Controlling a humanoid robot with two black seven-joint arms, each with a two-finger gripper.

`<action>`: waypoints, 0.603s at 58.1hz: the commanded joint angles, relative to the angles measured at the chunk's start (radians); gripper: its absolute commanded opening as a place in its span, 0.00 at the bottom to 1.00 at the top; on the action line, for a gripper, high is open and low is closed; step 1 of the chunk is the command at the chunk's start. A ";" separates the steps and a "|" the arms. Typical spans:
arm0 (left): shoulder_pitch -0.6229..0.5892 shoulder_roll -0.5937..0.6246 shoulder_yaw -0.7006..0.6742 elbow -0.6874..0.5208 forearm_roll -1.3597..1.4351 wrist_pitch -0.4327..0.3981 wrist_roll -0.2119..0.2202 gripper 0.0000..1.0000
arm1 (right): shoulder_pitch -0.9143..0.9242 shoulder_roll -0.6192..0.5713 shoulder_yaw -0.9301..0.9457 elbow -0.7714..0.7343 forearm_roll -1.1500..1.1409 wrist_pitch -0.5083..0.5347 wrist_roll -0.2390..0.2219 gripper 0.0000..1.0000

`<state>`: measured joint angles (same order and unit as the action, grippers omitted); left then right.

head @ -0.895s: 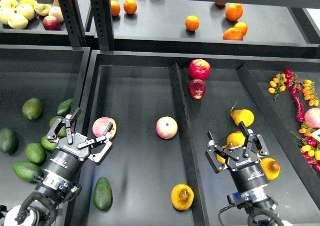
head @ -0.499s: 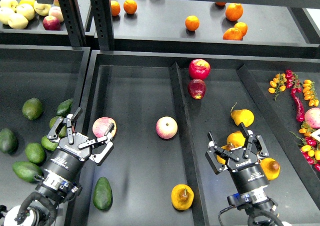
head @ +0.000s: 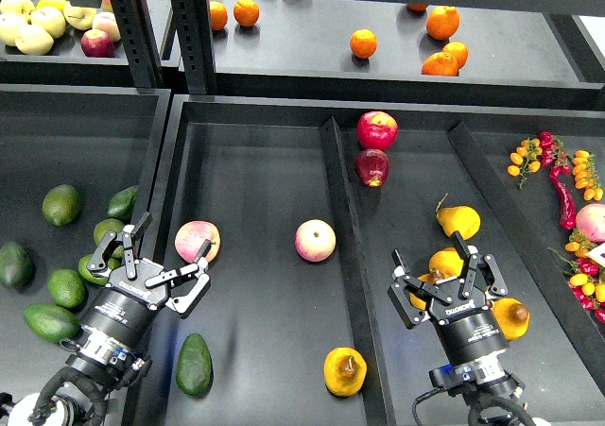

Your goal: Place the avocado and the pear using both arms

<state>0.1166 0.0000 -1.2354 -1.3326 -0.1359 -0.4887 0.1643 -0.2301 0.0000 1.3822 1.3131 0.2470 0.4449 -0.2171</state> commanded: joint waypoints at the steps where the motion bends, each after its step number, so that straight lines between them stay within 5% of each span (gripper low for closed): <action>1: 0.000 0.000 0.001 -0.002 -0.001 0.000 0.000 1.00 | 0.000 0.000 0.000 0.000 0.000 0.000 -0.001 0.99; 35: -0.008 0.000 0.010 0.006 -0.004 0.000 0.004 1.00 | 0.000 0.000 -0.002 0.001 0.000 0.000 -0.001 0.99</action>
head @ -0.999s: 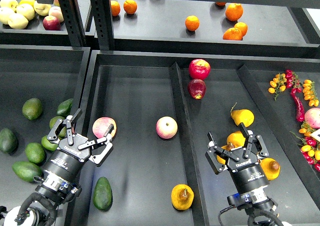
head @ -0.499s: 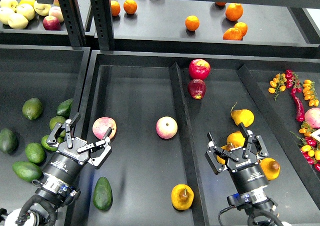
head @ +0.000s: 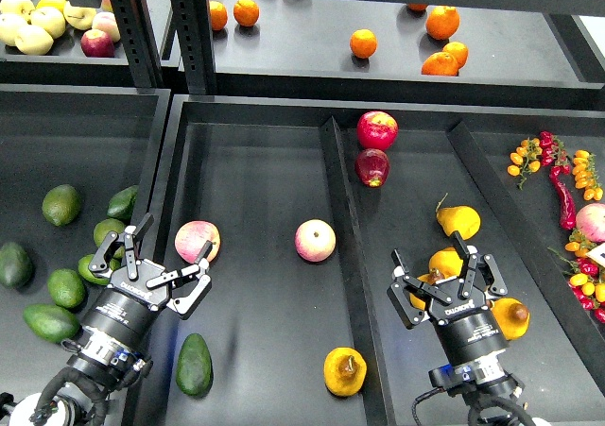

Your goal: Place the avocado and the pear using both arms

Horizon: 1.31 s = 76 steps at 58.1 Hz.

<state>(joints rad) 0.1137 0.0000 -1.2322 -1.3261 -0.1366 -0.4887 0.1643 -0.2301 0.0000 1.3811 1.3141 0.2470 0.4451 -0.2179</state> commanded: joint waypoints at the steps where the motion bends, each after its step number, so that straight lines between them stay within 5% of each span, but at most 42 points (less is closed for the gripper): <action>1: -0.005 0.000 0.007 -0.001 -0.005 0.000 0.006 1.00 | 0.000 0.000 -0.001 0.001 0.001 0.000 0.000 0.99; 67: -0.009 0.000 0.008 0.002 -0.002 0.000 0.023 1.00 | 0.000 0.000 0.003 0.001 0.002 -0.002 0.000 0.99; 76: -0.022 0.000 0.008 0.002 0.005 0.000 0.052 0.99 | 0.000 0.000 0.001 0.001 0.002 -0.002 -0.001 0.99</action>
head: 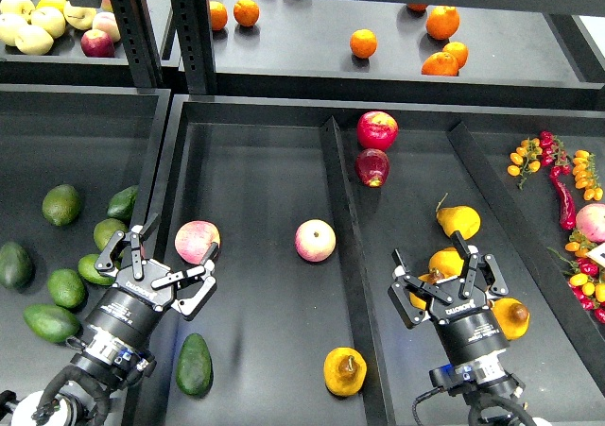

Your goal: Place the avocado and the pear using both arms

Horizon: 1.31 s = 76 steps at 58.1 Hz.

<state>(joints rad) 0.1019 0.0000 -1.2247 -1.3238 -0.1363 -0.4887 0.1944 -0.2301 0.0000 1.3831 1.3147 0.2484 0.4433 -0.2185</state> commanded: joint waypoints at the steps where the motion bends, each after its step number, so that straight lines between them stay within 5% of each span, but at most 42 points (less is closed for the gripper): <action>1: -0.014 0.000 0.001 0.000 0.007 0.000 0.028 0.99 | 0.000 0.000 -0.001 0.000 0.000 -0.001 -0.001 0.99; 18: -0.120 0.008 0.019 -0.003 0.191 0.000 0.125 0.99 | 0.032 0.000 -0.009 0.000 -0.001 -0.069 0.002 0.99; 42: -0.482 0.446 0.310 -0.005 0.314 0.000 0.278 0.99 | 0.170 0.000 0.019 -0.008 0.000 -0.276 0.004 0.99; 55: -0.793 0.627 0.626 -0.011 0.313 0.000 0.294 0.99 | 0.273 0.000 0.088 -0.014 -0.001 -0.420 0.001 0.99; 76: -1.148 0.623 1.030 -0.017 0.420 0.000 0.294 0.99 | 0.423 0.000 0.096 -0.063 -0.005 -0.452 0.001 0.99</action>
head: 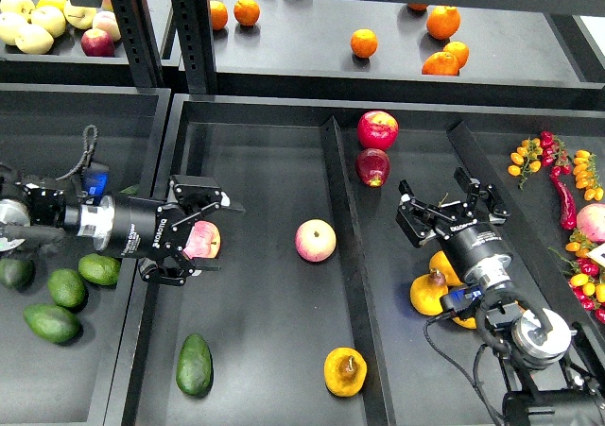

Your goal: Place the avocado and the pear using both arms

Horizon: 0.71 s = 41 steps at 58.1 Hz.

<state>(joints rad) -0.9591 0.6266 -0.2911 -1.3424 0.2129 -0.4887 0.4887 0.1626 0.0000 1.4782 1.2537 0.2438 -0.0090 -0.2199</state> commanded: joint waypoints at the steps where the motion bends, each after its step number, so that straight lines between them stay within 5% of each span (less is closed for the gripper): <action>1: -0.096 -0.004 0.105 0.002 0.083 0.000 0.000 0.99 | 0.031 0.000 0.002 -0.002 0.000 0.000 0.001 0.99; 25: -0.382 -0.179 0.564 0.023 0.149 0.000 0.000 0.99 | 0.097 0.000 0.007 -0.051 0.000 0.000 -0.003 0.99; 41: -0.466 -0.315 0.716 0.061 0.146 0.000 0.000 0.99 | 0.110 0.000 0.007 -0.069 0.000 0.000 -0.007 0.99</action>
<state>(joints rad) -1.4004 0.3606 0.3805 -1.3009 0.3609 -0.4889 0.4887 0.2714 0.0000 1.4850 1.1859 0.2439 -0.0092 -0.2242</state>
